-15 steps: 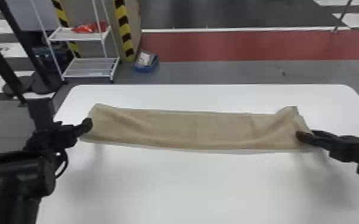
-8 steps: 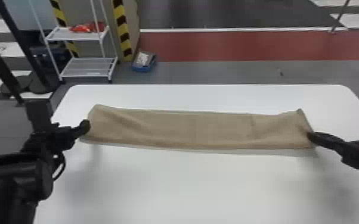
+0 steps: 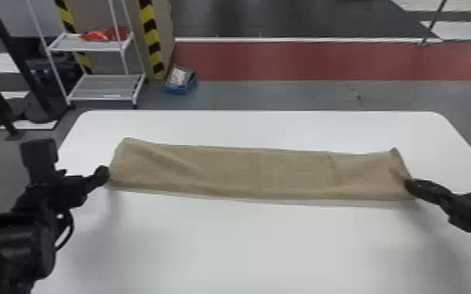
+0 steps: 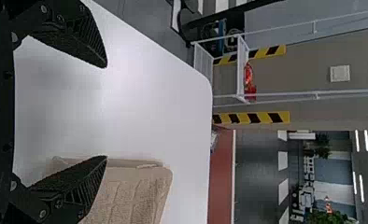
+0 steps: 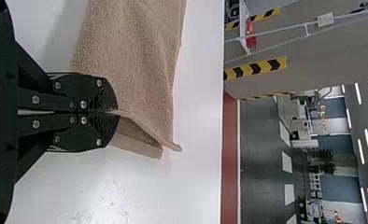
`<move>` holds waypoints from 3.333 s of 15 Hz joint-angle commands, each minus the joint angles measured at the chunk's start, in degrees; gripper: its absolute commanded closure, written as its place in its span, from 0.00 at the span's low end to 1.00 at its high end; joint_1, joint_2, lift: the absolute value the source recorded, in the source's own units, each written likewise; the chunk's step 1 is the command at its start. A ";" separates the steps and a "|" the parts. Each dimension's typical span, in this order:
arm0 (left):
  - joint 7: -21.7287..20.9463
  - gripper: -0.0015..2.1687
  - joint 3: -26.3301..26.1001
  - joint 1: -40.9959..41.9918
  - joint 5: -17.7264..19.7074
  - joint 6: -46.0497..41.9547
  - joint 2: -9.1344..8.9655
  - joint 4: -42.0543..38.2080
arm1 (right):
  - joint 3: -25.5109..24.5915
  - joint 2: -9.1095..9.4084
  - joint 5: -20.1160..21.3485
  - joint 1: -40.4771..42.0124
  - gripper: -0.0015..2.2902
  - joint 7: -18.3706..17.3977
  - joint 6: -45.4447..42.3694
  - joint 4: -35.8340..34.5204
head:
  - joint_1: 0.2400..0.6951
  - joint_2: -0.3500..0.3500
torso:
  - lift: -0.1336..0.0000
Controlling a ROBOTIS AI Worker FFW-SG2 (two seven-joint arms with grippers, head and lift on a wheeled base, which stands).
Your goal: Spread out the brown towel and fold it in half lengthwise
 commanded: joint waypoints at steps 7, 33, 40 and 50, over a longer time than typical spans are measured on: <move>-6.55 0.09 0.66 1.03 7.99 1.53 -0.03 -1.06 | -0.49 -1.98 1.20 0.48 0.54 -0.08 -3.32 1.46 | 1.00 0.42 | 0.08; -11.30 0.82 2.24 7.97 10.36 16.65 -0.29 -13.54 | -3.31 -4.18 3.48 0.92 0.54 0.80 -8.42 4.98 | 1.00 0.28 | 0.09; -11.65 0.70 1.71 10.43 9.39 19.29 -0.47 -18.11 | -3.75 -4.18 2.87 1.98 0.54 1.59 -8.59 4.89 | 1.00 0.27 | 0.09; -8.93 0.01 2.24 11.66 8.07 10.67 -0.21 -20.92 | -8.05 -1.71 -3.37 5.76 0.03 1.50 -6.31 -5.83 | 1.00 0.28 | 0.09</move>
